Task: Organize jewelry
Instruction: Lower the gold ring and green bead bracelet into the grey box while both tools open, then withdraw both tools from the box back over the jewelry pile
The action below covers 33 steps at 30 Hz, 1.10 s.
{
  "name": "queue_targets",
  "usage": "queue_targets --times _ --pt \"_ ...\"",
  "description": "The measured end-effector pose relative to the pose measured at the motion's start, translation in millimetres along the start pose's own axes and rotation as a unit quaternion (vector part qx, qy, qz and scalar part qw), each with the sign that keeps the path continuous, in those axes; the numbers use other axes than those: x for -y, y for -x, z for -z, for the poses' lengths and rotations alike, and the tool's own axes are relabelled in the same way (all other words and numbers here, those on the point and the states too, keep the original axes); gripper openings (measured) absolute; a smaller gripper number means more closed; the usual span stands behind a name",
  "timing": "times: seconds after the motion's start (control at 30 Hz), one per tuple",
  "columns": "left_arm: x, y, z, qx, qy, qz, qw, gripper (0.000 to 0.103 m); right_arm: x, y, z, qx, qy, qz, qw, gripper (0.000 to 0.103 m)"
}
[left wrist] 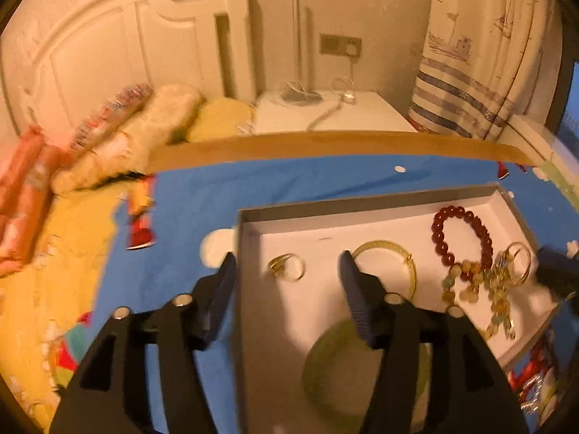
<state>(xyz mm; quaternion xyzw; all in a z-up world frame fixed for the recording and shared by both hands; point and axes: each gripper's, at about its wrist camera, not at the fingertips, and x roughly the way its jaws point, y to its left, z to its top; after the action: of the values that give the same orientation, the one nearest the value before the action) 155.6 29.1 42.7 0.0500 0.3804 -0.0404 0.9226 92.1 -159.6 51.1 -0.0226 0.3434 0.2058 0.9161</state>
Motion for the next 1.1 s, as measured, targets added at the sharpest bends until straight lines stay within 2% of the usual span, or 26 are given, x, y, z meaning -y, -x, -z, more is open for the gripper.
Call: queue_targets --times 0.03,0.07,0.1,0.13,0.2,0.27,0.3,0.47,0.63,0.73,0.8,0.9,1.03,1.1 --pt "2 15 7 0.022 -0.005 -0.013 0.9997 0.078 3 14 3 0.016 -0.005 0.001 1.000 0.071" --pt "4 30 15 0.039 -0.009 -0.011 0.9992 0.084 4 27 7 0.037 -0.007 0.001 0.999 0.094" --pt "8 39 19 0.046 -0.011 -0.007 0.9989 0.086 5 42 12 0.063 -0.004 -0.004 0.998 0.094" --pt "9 52 28 0.054 -0.014 0.001 0.9985 0.088 4 54 17 0.071 0.003 -0.004 0.997 0.094" --pt "12 74 45 0.063 -0.014 0.003 0.9979 0.090 3 66 23 0.069 0.011 0.009 0.998 0.094" --pt "9 95 66 0.072 0.000 0.005 0.9974 0.097 2 75 30 0.065 0.013 -0.001 0.998 0.094" --pt "9 101 73 0.072 0.005 0.005 0.9974 0.097 1 78 35 0.059 0.013 -0.007 0.998 0.094" --pt "-1 123 122 0.031 0.046 0.014 0.9984 0.098 -14 82 62 0.026 0.031 -0.034 0.999 0.093" --pt "2 130 167 -0.002 0.038 0.023 0.9990 0.098 -45 77 93 -0.016 0.068 -0.085 0.994 0.088" --pt "-2 130 173 -0.008 0.051 0.036 0.9980 0.098 -59 67 104 -0.041 0.072 -0.111 0.990 0.081" --pt "-5 125 173 -0.018 0.063 0.044 0.9969 0.098 -66 61 108 -0.053 0.066 -0.124 0.989 0.071" --pt "-7 114 173 -0.050 0.070 0.056 0.9947 0.098 -71 53 106 -0.063 0.053 -0.141 0.987 0.070" --pt "-13 114 173 -0.046 0.082 0.081 0.9923 0.100 -76 39 100 -0.085 0.013 -0.177 0.981 0.070" --pt "-15 115 172 -0.043 0.088 0.092 0.9909 0.100 -76 31 96 -0.096 -0.010 -0.181 0.979 0.063"
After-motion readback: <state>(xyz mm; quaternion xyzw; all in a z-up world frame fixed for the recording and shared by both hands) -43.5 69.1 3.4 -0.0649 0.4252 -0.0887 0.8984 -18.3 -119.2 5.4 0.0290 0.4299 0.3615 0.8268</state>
